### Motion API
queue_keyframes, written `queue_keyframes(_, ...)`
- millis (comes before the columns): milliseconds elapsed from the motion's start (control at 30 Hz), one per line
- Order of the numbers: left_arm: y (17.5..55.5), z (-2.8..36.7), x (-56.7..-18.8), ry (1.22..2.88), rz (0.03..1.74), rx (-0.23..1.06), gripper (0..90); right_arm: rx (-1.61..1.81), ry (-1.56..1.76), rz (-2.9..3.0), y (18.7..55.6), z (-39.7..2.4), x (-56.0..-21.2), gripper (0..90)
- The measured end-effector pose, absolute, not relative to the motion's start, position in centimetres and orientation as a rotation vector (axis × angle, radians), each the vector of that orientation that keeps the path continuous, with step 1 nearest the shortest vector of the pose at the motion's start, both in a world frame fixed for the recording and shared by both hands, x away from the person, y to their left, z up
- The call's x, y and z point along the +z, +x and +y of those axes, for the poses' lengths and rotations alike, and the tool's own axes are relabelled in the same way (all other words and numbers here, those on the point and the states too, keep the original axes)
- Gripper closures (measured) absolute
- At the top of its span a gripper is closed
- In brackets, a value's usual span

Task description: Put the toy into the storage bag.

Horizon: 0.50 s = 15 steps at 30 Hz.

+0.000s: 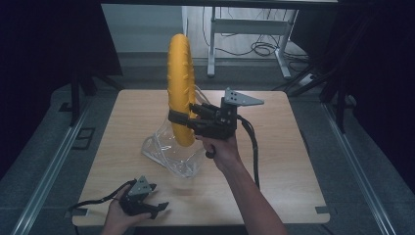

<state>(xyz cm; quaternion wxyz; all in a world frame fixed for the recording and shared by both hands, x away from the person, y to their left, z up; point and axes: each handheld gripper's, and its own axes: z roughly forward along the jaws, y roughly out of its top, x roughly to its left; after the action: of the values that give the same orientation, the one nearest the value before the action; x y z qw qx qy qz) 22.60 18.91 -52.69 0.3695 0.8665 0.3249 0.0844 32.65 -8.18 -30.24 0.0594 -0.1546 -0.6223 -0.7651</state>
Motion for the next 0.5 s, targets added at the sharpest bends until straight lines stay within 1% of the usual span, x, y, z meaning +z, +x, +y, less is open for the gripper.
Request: queue_keyframes(500, 22.6, 18.9, -52.7, 2.23, 0.83, 0.219, 19.7, -2.27, -0.506, -1.889, 33.3, -7.3, -32.2, 50.8)
